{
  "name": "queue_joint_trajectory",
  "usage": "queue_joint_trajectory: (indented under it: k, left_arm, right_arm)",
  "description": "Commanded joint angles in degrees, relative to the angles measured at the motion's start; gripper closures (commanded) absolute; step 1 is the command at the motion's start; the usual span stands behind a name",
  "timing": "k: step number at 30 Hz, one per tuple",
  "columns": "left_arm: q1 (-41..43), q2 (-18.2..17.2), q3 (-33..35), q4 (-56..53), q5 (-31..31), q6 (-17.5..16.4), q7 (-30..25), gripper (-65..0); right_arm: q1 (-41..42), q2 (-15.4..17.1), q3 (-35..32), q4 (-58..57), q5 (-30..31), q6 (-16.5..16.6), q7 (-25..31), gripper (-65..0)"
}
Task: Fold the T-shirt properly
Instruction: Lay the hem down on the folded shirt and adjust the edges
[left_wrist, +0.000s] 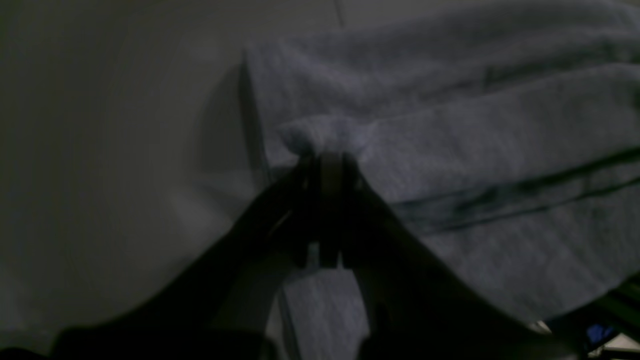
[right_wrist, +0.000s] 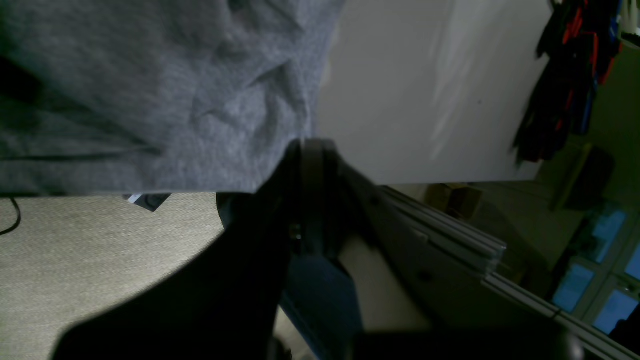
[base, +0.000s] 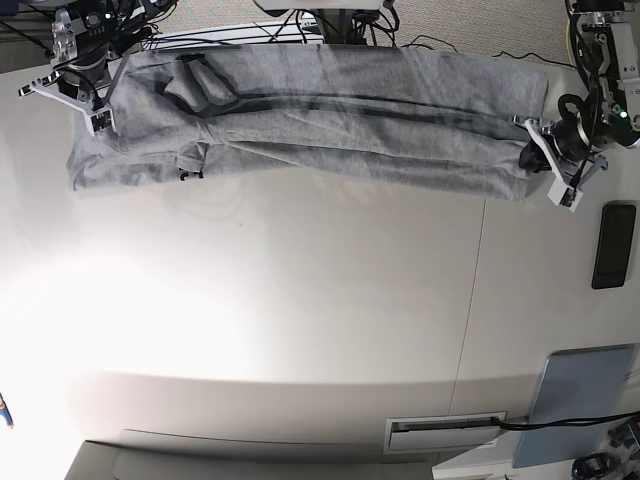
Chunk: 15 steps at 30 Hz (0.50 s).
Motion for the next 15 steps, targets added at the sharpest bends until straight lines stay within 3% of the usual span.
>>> queue_joint_trajectory:
  k: [1,10,15]
  left_arm:
    - [-0.3,-1.2,-0.5,1.4,-0.3,0.2,1.0,0.0]
    - [-0.2,-1.2,-0.5,1.8,7.1,1.9,5.7,0.0]
    - [0.9,-1.2,-0.5,1.9,7.2,1.6,6.8,0.0]
  right_arm:
    - [-0.2,0.5,0.5,1.0,-0.9,-0.3,0.2,0.0]
    - [-0.2,0.5,0.5,1.0,-0.9,-0.3,0.2,0.0]
    - [-0.2,0.5,0.5,1.0,-1.0,-0.3,0.4,0.0]
